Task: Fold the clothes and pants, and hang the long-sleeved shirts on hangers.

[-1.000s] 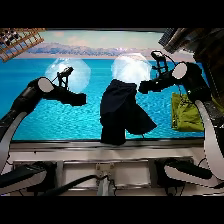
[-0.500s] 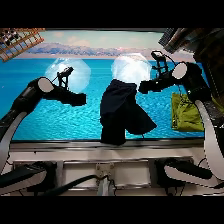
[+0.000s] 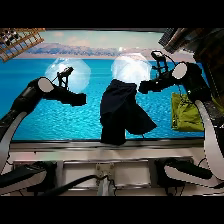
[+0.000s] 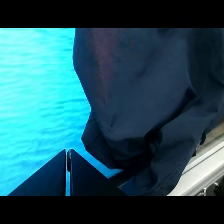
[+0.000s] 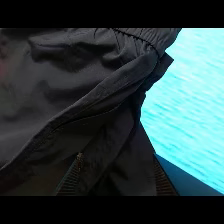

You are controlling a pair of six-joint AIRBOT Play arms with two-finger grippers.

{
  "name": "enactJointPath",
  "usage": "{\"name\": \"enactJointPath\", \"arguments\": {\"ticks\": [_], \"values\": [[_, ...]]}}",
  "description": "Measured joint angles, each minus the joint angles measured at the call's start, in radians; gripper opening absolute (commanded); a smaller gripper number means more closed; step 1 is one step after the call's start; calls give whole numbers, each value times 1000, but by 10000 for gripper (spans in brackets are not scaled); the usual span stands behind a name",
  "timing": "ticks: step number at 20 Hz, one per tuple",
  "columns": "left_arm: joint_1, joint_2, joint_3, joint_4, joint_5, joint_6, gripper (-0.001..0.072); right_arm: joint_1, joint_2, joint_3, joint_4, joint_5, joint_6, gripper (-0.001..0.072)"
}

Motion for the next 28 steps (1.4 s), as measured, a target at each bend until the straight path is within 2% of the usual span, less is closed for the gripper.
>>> {"name": "enactJointPath", "arguments": {"ticks": [13,22,28], "values": [[0,0,0,0,1,0,9,0,0,0,0,-3,-3,500],[-9,2,0,5,21,-4,8,0,0,0,9,-176,1,500],[-163,130,0,19,4,-30,9,0,0,0,26,-90,0,500]]}}
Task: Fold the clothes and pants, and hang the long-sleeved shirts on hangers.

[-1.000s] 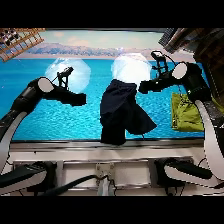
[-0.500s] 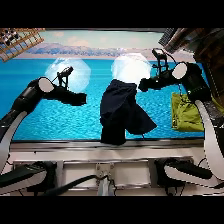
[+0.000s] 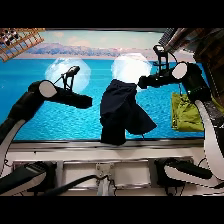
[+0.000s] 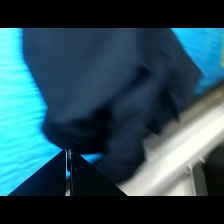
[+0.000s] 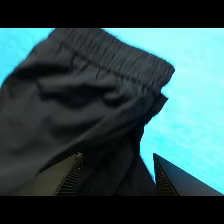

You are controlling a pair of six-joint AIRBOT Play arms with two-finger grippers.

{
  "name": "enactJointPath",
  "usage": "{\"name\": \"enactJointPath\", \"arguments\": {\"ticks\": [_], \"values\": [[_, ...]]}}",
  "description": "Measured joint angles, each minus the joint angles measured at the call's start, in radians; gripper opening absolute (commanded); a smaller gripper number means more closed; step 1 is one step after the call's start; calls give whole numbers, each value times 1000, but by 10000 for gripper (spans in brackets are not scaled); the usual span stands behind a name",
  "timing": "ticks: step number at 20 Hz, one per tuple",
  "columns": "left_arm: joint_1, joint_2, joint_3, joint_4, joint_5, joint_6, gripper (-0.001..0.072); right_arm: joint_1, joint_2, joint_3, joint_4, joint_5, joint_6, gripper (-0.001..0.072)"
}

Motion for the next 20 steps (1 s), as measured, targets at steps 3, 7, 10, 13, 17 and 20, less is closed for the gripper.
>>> {"name": "enactJointPath", "arguments": {"ticks": [3,7,10,13,17,20], "values": [[-104,73,0,114,-5,-86,19,0,0,-1,6,38,0,500],[-189,124,-17,275,-34,-203,306,-3,-11,0,11,-19,48,500],[-227,146,-72,322,-45,-261,307,-19,-67,3,15,-82,145,500],[-273,164,-132,327,-34,-291,307,-27,-158,11,45,-105,199,500],[-351,172,-172,322,28,-304,307,-29,-267,17,125,-131,227,499],[-388,166,-187,320,97,-307,614,-30,-316,19,184,-159,234,78]]}}
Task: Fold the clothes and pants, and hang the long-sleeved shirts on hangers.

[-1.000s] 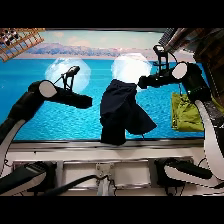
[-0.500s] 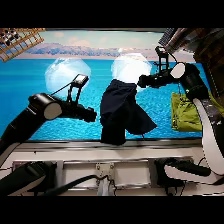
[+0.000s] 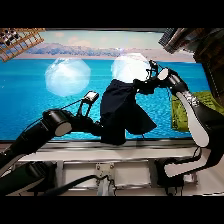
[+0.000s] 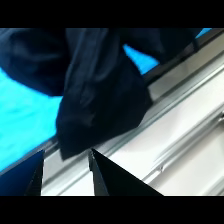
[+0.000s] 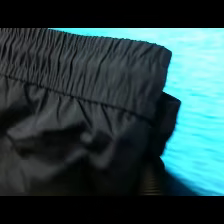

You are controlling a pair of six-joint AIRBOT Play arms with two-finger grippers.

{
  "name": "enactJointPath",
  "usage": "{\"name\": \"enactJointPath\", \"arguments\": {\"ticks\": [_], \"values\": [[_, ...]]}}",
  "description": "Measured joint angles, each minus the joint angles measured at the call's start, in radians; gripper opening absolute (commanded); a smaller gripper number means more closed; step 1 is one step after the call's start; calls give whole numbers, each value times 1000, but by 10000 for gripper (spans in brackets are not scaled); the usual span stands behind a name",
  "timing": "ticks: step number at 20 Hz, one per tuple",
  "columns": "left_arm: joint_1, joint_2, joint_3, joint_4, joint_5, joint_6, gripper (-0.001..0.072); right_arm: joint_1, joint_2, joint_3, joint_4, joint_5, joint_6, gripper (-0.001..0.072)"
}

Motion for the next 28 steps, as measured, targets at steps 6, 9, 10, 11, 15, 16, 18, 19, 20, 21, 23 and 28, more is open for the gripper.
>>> {"name": "enactJointPath", "arguments": {"ticks": [6,9,10,11,15,16,18,19,20,21,23,28], "values": [[-16,-93,-19,25,74,-3,712,0,-31,8,87,-27,-4,33],[-17,-162,-21,8,100,-3,711,0,-35,12,98,-15,-14,33],[-18,-186,-21,-11,114,6,694,0,-35,13,99,-13,-19,33],[-18,-208,-22,-34,131,15,426,0,-35,13,101,-6,-21,33],[-15,-278,-22,-101,199,60,4,0,-26,14,106,13,-31,33],[-8,-278,-21,-105,206,72,4,0,-16,14,106,15,-39,33],[23,-239,-19,-93,214,92,3,-3,23,15,99,22,-46,33],[49,-205,-14,-66,221,98,2,-5,50,18,92,22,-50,33],[83,-159,-6,-48,221,103,1,-5,80,26,81,23,-51,33],[120,-112,6,-33,225,106,1,-5,111,39,73,22,-54,32],[202,-5,43,-6,235,110,1,2,175,87,61,23,-55,32],[360,214,223,106,301,116,1,89,277,349,53,60,-56,32]]}}
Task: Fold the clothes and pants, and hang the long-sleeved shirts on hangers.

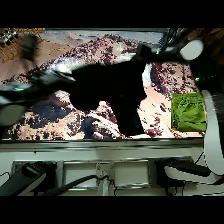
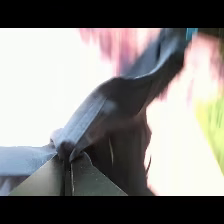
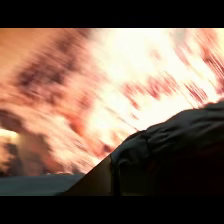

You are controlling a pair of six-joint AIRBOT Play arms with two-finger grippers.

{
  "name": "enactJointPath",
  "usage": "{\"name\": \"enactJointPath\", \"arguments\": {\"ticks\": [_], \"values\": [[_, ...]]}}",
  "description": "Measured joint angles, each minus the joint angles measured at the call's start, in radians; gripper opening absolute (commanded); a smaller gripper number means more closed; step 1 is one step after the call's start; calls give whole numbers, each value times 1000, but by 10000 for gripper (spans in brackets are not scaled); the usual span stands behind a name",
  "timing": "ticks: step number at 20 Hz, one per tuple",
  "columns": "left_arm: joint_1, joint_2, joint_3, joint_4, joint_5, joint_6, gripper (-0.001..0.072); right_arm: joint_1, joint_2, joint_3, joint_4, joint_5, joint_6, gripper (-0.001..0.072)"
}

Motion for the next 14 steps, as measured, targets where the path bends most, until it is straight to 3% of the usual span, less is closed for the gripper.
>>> {"name": "enactJointPath", "arguments": {"ticks": [8,14], "values": [[50,127,373,195,39,29,1,90,122,378,13,60,53,32],[53,215,447,212,23,45,2,99,290,413,19,285,101,32]]}}
